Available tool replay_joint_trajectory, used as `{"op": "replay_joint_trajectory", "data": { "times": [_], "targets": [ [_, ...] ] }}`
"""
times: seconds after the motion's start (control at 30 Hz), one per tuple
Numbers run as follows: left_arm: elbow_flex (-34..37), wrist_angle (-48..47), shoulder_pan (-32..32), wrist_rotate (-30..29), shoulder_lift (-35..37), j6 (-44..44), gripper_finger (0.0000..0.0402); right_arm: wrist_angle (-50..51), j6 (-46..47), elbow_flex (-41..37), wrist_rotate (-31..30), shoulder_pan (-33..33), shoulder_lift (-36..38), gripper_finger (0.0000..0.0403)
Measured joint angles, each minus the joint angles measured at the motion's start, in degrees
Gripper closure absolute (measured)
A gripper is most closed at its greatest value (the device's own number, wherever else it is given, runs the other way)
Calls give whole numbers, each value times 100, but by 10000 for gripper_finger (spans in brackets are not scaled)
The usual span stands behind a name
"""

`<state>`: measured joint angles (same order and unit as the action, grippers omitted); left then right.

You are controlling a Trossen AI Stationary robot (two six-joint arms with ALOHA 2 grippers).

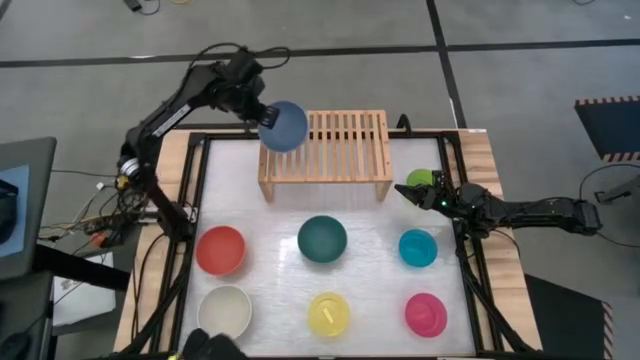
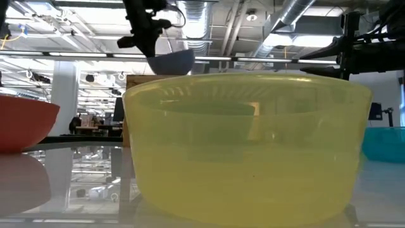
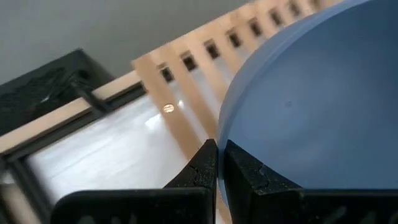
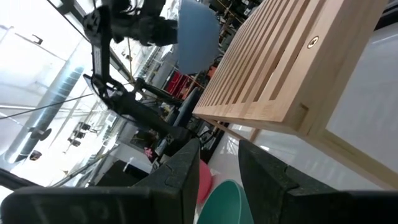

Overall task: Place and stack bowls onto a shelf
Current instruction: Put the dark blue bowl onto the shelf, then stack the dark green bowl on the dark blue bowl on the shelf

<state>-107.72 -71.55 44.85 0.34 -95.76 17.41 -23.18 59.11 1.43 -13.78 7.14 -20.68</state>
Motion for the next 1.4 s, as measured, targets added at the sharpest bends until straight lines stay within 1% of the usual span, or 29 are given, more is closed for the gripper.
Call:
{"op": "replay_joint_trajectory", "data": {
  "times": [0.1, 0.2, 0.4, 0.47, 0.6, 0.73, 0.87, 0.97, 1.07, 1.27, 1.4],
  "targets": [
    [-392, -364, 69, 174, -419, -266, 401, 4, -2, 0, 0, 0, -1, 265],
    [-575, -522, 80, 280, -685, -395, 401, 4, -2, 0, 0, 0, -1, 265],
    [-595, -535, 82, 492, -818, -451, 401, 86, -41, 60, -33, -4, -1, 265],
    [-595, -528, 80, 485, -818, -433, 394, 243, -94, 184, -50, -4, -40, 265],
    [-595, -529, 80, 448, -807, -435, 358, 677, -381, 492, -71, -2, -232, 265],
    [-595, -514, 80, 428, -779, -431, 310, 1053, -605, 841, -124, 11, -523, 265],
    [-590, -495, 80, 347, -736, -413, 265, 1178, -693, 1103, -156, 11, -847, 265],
    [-590, -476, 78, 205, -595, -378, 238, 1310, -715, 1315, -157, 11, -1058, 265],
    [-590, -417, 71, 33, -355, -359, 220, 1521, -852, 1555, -154, -6, -1297, 265],
    [-590, -343, -88, -255, 341, -322, 213, 1846, -1405, 2037, -141, -138, -1842, 279],
    [-590, -258, -517, -866, 917, -91, 213, 1855, -1859, 2382, -123, -311, -2268, 282]
  ]
}}
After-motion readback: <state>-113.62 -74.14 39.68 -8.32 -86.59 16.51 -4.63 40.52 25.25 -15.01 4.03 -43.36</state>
